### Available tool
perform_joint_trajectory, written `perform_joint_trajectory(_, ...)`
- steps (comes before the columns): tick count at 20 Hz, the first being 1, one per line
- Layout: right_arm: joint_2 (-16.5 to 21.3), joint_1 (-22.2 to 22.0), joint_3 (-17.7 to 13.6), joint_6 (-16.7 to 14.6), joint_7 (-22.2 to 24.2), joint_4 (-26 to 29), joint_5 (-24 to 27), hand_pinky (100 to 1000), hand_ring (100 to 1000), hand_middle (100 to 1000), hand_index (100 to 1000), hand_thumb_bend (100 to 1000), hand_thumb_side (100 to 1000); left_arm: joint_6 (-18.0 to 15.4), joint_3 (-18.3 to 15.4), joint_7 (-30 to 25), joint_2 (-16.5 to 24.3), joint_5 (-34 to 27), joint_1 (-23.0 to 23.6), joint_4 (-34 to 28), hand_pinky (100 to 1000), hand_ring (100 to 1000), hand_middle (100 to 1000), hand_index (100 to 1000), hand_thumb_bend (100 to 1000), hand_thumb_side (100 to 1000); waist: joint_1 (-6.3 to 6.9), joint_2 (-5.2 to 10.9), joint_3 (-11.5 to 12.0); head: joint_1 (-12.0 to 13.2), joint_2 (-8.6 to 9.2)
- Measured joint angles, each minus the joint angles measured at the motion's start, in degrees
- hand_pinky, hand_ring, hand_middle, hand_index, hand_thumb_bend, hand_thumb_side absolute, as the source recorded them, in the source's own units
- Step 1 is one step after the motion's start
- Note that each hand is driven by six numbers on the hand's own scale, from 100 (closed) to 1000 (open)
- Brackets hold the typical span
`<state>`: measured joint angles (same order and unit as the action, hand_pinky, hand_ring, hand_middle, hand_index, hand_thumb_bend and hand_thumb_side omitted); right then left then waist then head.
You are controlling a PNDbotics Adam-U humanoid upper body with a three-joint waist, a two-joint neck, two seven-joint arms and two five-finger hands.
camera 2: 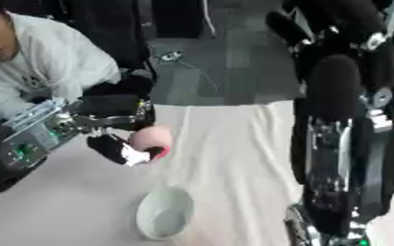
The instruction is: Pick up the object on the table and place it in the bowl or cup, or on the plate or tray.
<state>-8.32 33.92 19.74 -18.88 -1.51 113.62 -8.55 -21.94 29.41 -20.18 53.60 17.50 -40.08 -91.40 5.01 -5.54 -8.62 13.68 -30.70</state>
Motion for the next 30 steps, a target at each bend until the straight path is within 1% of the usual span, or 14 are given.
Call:
perform_joint_trajectory(5,0.0,0.0,0.01,0.08,0.08,0.0,0.0,859,917,915,872,100,611,1.64,2.08,-3.38,0.91,-2.61,0.21,-2.46,100,100,100,275,100,557,0.04,0.01,-0.12,0.14,0.0)
perform_joint_trajectory(9,0.0,0.0,0.01,0.09,0.1,0.0,0.0,859,917,915,872,100,611,2.1,3.8,-7.19,1.31,-3.2,0.21,-2.63,100,100,100,276,100,561,0.18,0.01,-0.18,0.33,0.04)
perform_joint_trajectory(17,0.0,0.0,0.02,0.1,0.13,0.0,0.03,858,917,916,873,100,611,0.27,6.78,-13.98,1.31,-1.53,0.14,0.09,100,100,100,279,100,570,0.18,0.02,-0.32,0.51,0.05)
perform_joint_trajectory(24,-0.01,0.0,0.03,0.08,0.16,0.0,0.11,859,917,915,871,100,610,-1.37,8.15,-16.63,0.07,-0.48,0.04,3.39,100,100,100,292,100,578,0.17,0.02,-0.51,0.51,0.12)
perform_joint_trajectory(28,-0.03,0.0,0.04,0.07,0.17,0.0,0.17,859,917,915,871,100,609,-2.01,8.72,-16.74,-0.86,-0.45,-0.36,4.64,100,100,100,323,100,592,0.17,0.02,-0.71,0.52,0.12)
perform_joint_trajectory(30,-0.03,0.01,0.04,0.06,0.17,0.0,0.17,859,917,915,871,100,610,-2.19,8.87,-16.67,-1.26,-0.11,-0.37,5.06,100,100,169,412,100,588,0.17,0.02,-0.73,0.54,0.12)
